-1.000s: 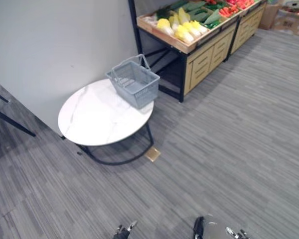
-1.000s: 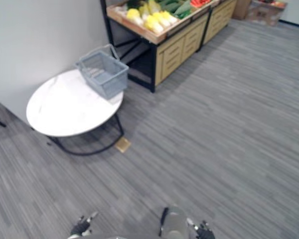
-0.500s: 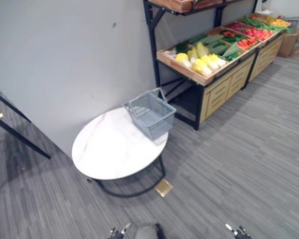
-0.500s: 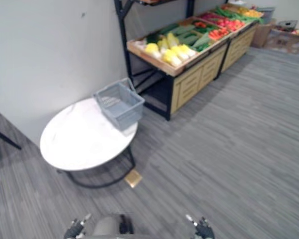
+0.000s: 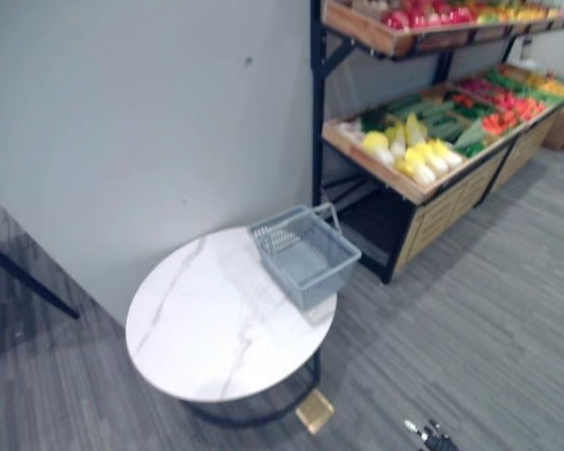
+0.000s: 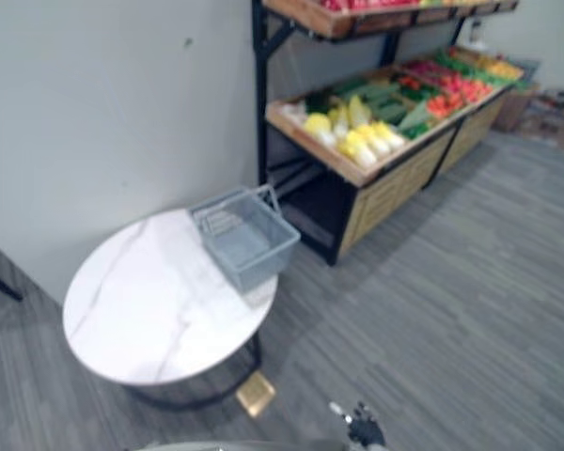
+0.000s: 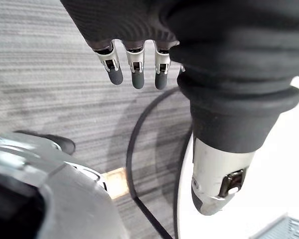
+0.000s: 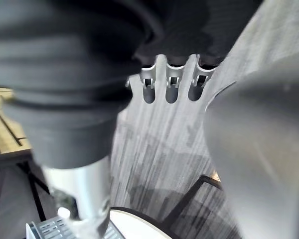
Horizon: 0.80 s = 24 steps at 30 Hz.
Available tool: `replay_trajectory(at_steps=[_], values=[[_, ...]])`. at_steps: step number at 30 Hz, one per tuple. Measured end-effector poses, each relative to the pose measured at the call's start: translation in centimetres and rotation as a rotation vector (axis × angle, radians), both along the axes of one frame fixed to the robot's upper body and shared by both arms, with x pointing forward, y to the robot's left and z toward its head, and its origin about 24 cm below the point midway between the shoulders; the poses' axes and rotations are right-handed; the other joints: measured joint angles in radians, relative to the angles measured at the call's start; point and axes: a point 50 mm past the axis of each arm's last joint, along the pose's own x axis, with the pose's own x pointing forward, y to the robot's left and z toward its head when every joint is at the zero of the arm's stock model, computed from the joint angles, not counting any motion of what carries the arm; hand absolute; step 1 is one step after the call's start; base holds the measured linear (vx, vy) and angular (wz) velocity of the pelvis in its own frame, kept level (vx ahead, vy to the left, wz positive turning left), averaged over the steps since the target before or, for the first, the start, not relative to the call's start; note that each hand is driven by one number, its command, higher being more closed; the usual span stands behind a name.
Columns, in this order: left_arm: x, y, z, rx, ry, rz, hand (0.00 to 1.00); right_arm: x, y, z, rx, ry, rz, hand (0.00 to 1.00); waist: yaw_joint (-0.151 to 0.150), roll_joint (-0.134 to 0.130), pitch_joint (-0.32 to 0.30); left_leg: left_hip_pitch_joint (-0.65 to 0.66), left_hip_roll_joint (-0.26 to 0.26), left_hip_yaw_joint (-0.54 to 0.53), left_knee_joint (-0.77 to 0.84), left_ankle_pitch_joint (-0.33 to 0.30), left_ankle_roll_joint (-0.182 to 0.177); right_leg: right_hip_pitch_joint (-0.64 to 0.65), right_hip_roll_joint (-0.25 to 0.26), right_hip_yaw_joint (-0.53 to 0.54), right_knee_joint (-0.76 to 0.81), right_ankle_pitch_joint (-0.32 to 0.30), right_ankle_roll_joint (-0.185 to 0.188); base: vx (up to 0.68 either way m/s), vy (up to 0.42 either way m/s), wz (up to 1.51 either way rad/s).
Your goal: Pick vegetable in the basket
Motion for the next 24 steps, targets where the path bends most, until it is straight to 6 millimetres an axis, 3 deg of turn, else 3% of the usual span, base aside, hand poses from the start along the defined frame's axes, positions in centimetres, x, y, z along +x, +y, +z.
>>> replay_trajectory(at_steps=[1, 3, 5, 6, 8, 9, 10, 11, 13, 14, 17, 18, 21, 24], values=[[0.7, -0.2, 0.0, -0.005, -0.017, -0.011, 0.00, 0.2, -0.2, 0.1, -0.005, -0.007, 0.008, 0.00, -0.004, 0.004, 0.001, 0.026, 0.011, -0.024, -0.007, 0.000, 0.000, -0.032, 0.003, -0.046, -0.079, -0.054, -0.007, 0.34, -0.072, 0.73], [1.4, -0.5, 0.0, -0.011, -0.036, -0.007, 0.00, 0.5, -0.2, 0.2, -0.004, -0.022, 0.005, 0.00, -0.003, 0.011, 0.006, 0.055, 0.033, -0.060, -0.019, -0.001, -0.003, -0.055, 0.014, -0.080, -0.272, -0.077, -0.019, 0.30, -0.142, 0.82], [1.8, -0.9, 0.0, -0.019, -0.055, 0.011, 0.00, 1.0, -0.1, 0.4, -0.005, -0.040, 0.015, 0.00, -0.003, 0.025, 0.014, 0.077, 0.069, -0.092, -0.028, -0.021, -0.034, -0.056, 0.040, -0.063, -0.485, -0.074, -0.015, 0.32, -0.276, 0.77], [1.8, -1.0, 0.0, -0.018, -0.067, 0.038, 0.00, 1.6, 0.5, 0.5, 0.000, -0.061, 0.051, 0.00, 0.004, 0.027, 0.018, 0.088, 0.102, -0.121, -0.024, -0.044, -0.072, -0.043, 0.053, -0.019, -0.712, -0.051, 0.005, 0.31, -0.344, 0.54], [1.7, -0.9, 0.1, -0.015, -0.069, 0.056, 0.00, 1.8, 0.7, 0.6, 0.002, -0.069, 0.065, 0.00, 0.006, 0.022, 0.020, 0.089, 0.122, -0.149, -0.010, -0.070, -0.107, -0.026, 0.055, 0.024, -0.843, -0.033, 0.024, 0.33, -0.406, 0.42], [1.7, -0.8, 0.1, -0.010, -0.072, 0.081, 0.00, 1.9, 1.0, 0.6, 0.004, -0.069, 0.081, 0.00, 0.013, 0.013, 0.023, 0.093, 0.142, -0.168, 0.008, -0.107, -0.137, -0.011, 0.055, 0.044, -0.907, 0.047, 0.063, 0.28, -0.360, 0.31], [1.7, -1.1, 0.0, -0.015, -0.069, 0.094, 0.00, 1.8, 1.0, 0.6, 0.005, -0.067, 0.083, 0.00, 0.020, 0.010, 0.026, 0.093, 0.163, -0.176, 0.013, -0.119, -0.152, -0.009, 0.071, 0.037, -0.900, 0.083, 0.082, 0.41, -0.558, 0.49], [1.8, -2.2, -0.1, -0.042, -0.081, 0.132, 0.00, 2.1, 0.0, 0.9, -0.027, -0.079, 0.083, 0.00, 0.025, 0.061, 0.025, 0.081, 0.219, -0.193, 0.022, -0.122, -0.163, -0.022, 0.112, -0.008, -0.831, 0.008, 0.058, 0.31, -0.447, 0.46], [2.3, -2.8, -0.1, -0.056, -0.108, 0.166, 0.00, 2.7, -0.2, 1.1, -0.034, -0.098, 0.092, 0.00, 0.028, 0.066, 0.026, 0.071, 0.230, -0.201, 0.022, -0.085, -0.161, -0.062, 0.105, -0.031, -0.738, -0.067, 0.042, 0.31, -0.468, 0.52], [2.3, -2.9, -0.1, -0.057, -0.108, 0.184, 0.00, 2.9, -0.2, 1.2, -0.035, -0.104, 0.097, 0.00, 0.026, 0.071, 0.023, 0.069, 0.243, -0.220, 0.014, -0.028, -0.154, -0.050, 0.103, -0.069, -0.712, -0.110, 0.027, 0.22, -0.320, 0.53], [1.9, -3.2, -0.1, -0.060, -0.101, 0.205, 0.00, 3.2, 0.2, 1.2, -0.032, -0.105, 0.138, 0.00, 0.027, 0.085, 0.015, 0.027, 0.285, -0.276, 0.093, 0.027, -0.156, 0.022, 0.130, -0.135, -0.763, -0.136, 0.007, 0.24, -0.297, 0.58], [2.1, -3.0, -0.1, -0.055, -0.108, 0.206, 0.00, 3.6, 0.7, 1.2, -0.028, -0.110, 0.170, 0.00, 0.028, 0.088, 0.014, -0.038, 0.300, -0.308, 0.205, 0.045, -0.161, 0.063, 0.142, -0.171, -0.798, -0.140, -0.001, 0.23, -0.241, 0.62], [2.7, -2.3, 0.1, -0.038, -0.124, 0.183, 0.00, 4.0, 1.6, 1.3, -0.027, -0.113, 0.242, 0.00, 0.031, 0.074, 0.028, -0.212, 0.313, -0.311, 0.526, 0.185, -0.236, 0.194, 0.132, -0.264, -0.878, -0.130, -0.024, 0.25, -0.223, 0.78], [2.7, -1.9, 0.2, -0.018, -0.127, 0.140, 0.00, 4.9, 1.1, 1.6, -0.052, -0.133, 0.259, 0.00, 0.029, 0.070, 0.032, -0.298, 0.295, -0.171, 0.583, 0.109, -0.230, 0.268, 0.106, -0.318, -0.932, -0.129, -0.022, 0.22, -0.070, 0.54]])
